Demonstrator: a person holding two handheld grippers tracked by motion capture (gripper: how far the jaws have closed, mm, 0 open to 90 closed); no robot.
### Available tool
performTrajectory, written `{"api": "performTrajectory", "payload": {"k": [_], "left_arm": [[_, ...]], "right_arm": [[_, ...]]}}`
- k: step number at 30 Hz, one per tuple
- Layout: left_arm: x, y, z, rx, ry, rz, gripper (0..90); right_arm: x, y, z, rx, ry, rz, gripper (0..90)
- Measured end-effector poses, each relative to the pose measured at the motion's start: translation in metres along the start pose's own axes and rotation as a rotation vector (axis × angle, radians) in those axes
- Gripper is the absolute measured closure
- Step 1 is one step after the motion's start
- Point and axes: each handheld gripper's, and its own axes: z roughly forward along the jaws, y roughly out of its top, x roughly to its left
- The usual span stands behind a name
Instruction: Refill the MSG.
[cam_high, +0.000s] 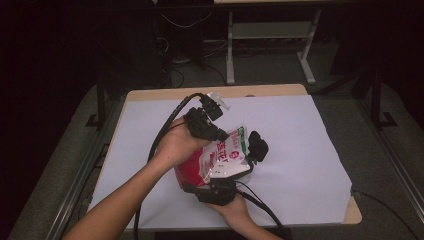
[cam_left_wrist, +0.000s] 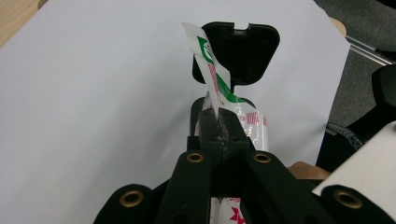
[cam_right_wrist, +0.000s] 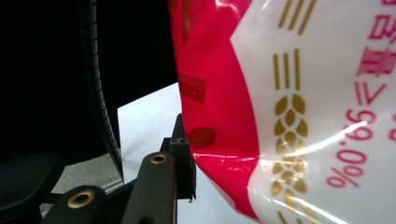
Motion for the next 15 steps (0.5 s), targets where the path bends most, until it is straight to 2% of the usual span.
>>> {"api": "performTrajectory", "payload": {"k": [4,8,13,15], "left_arm": [[-0.001,0.002,0.0,0.008,-0.003,0.002,90.0],[0.001,0.003,0.0,0.011,-0.013,-0.009,90.0],[-0.002,0.005,0.003,0.014,-0.014,-0.016,90.0],[-0.002,0.005,0.005,0.008,-0.016,-0.016,90.0]], "right_arm": [[0.0,0.001,-0.001,-0.006,0.003,0.002,67.8],[0.001,0.002,-0.002,-0.001,-0.015,-0.024,67.8],[0.008,0.003,-0.002,0.01,-0.081,-0.126,67.9],[0.011,0.004,-0.003,0.01,-0.103,-0.15,68.0]]}}
